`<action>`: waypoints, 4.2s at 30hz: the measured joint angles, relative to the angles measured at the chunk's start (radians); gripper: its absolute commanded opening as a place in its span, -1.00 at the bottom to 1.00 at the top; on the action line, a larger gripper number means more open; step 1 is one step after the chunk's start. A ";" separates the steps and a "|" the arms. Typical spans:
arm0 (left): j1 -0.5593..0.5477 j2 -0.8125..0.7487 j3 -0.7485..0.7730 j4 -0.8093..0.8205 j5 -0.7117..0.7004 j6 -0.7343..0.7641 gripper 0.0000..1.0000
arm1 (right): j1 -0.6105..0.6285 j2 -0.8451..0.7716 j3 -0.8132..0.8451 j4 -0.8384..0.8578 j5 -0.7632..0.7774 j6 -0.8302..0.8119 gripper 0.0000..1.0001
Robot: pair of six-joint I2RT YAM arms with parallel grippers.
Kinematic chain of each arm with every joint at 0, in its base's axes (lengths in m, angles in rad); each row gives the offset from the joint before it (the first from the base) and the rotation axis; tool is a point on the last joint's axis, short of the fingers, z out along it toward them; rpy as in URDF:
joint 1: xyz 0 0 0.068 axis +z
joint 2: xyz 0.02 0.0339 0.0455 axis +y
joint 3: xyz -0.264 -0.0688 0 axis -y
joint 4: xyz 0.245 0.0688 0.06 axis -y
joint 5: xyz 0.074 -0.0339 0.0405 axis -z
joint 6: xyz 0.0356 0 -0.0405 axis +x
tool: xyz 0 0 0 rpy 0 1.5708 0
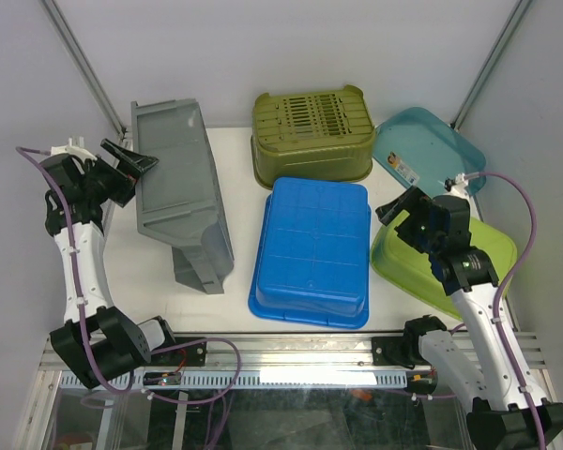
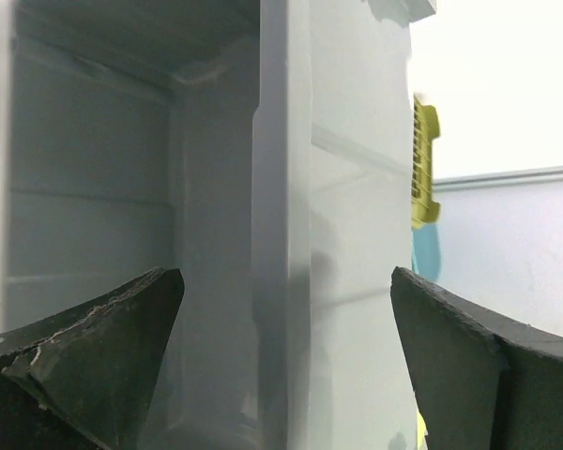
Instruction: Turn the large container upside down
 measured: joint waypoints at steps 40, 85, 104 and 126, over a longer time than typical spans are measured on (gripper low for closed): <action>-0.387 0.003 0.296 -0.394 -0.929 0.434 -1.00 | -0.001 0.059 -0.029 0.065 -0.077 0.040 0.78; -0.104 -0.135 0.013 -0.108 -0.880 0.312 -1.00 | 0.690 0.435 -0.061 0.886 -0.501 -0.341 0.46; -0.104 -0.142 0.013 -0.107 -0.872 0.314 -1.00 | 0.809 1.023 0.216 1.215 -0.620 -0.740 0.24; -0.103 -0.147 0.010 -0.112 -0.869 0.314 -1.00 | 0.804 1.006 0.177 1.382 -0.626 -0.790 0.34</action>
